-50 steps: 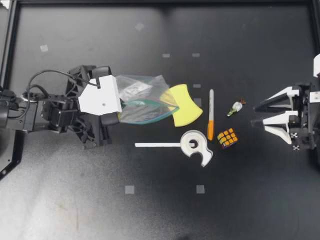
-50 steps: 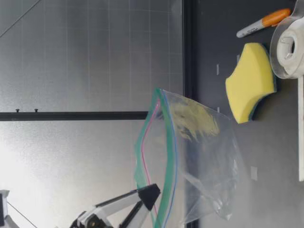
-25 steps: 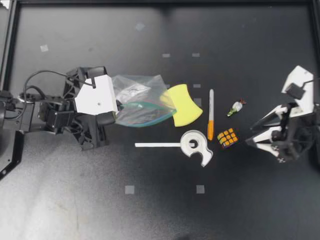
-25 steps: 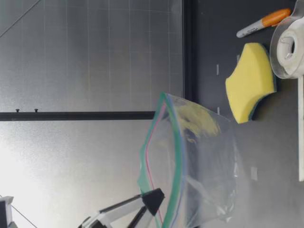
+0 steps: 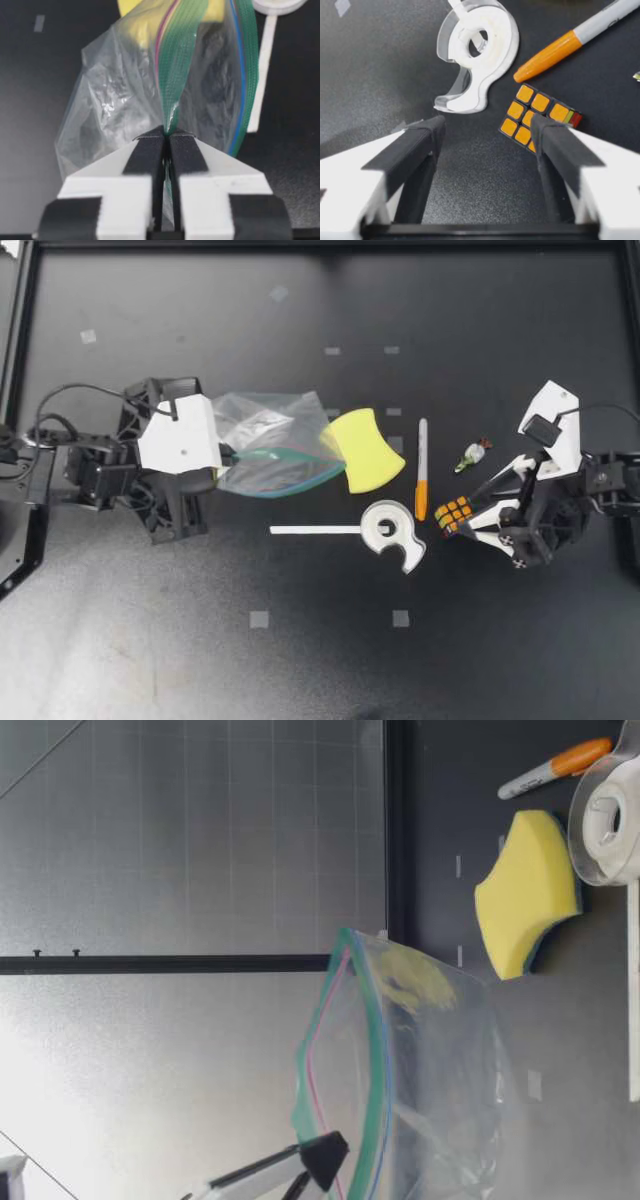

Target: Pick up the fork and place it on the plate.

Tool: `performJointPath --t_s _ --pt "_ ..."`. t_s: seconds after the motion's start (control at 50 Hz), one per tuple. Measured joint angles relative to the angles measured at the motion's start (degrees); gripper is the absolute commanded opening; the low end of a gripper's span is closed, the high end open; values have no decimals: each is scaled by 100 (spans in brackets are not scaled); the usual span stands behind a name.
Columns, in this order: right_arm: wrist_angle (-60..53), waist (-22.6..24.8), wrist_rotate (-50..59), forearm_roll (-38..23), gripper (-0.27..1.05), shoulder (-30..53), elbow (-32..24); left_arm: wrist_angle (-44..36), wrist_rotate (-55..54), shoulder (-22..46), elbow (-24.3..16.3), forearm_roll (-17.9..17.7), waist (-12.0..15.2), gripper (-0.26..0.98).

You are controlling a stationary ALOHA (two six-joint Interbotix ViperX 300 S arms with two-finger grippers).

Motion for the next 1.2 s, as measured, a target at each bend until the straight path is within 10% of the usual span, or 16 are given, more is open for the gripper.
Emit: performJointPath --t_s 1.2 --pt "1468 -202 0 -202 68 853 -721 -97 0 -35 105 0 0 6"
